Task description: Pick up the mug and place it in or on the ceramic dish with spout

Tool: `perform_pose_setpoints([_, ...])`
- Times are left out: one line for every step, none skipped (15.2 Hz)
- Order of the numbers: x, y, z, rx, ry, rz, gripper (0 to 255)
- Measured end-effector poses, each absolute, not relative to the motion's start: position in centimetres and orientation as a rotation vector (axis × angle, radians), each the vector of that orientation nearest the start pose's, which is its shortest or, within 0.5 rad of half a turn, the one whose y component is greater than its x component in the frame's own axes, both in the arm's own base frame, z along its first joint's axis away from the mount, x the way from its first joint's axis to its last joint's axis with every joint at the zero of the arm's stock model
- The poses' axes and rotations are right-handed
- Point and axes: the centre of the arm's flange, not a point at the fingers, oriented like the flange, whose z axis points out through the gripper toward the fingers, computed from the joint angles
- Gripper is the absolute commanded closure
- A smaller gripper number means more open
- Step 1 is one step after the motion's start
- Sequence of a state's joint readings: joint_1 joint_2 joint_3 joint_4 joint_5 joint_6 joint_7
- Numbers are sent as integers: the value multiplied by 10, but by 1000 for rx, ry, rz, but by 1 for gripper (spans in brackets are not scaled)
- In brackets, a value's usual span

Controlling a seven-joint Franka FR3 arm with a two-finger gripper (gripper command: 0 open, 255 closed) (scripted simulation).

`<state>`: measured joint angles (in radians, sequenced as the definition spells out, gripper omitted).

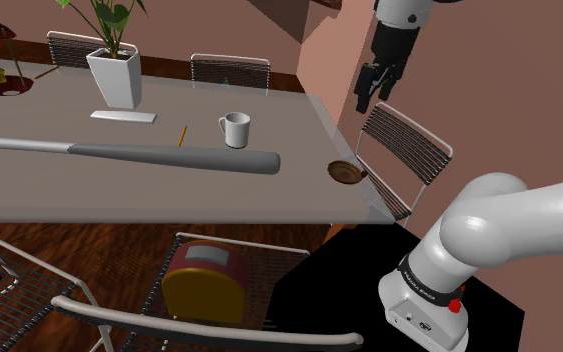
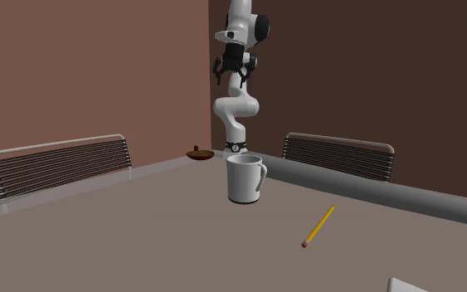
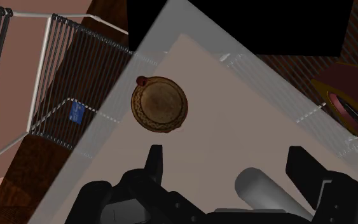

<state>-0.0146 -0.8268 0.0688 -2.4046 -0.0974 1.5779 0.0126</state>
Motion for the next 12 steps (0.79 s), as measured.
perform_pose_setpoints([296, 12, 581, -3289, -33, -4, 0])
perform_pose_setpoints([303, 9, 578, -3286, -35, -3, 0])
perform_pose_setpoints([312, 9, 575, -3282, -38, -3, 0])
perform_pose_setpoints([322, 8, 572, -3277, -41, -2, 0])
perform_pose_setpoints([332, 8, 565, -3271, -44, -1, 0])
perform_pose_setpoints([342, 7, 559, -3265, -48, -2, 0])
perform_pose_setpoints([355, 7, 550, -3259, -51, -1, 0])
perform_pose_setpoints([367, 5, 546, -3253, -55, -1, 0])
perform_pose_setpoints([376, 9, 544, -3247, -58, -2, 0])
perform_pose_setpoints([388, 6, 539, -3241, -62, -2, 0])
perform_pose_setpoints([401, 3, 533, -3235, -65, -2, 0])
perform_pose_setpoints([415, 3, 528, -3229, -68, -2, 0])
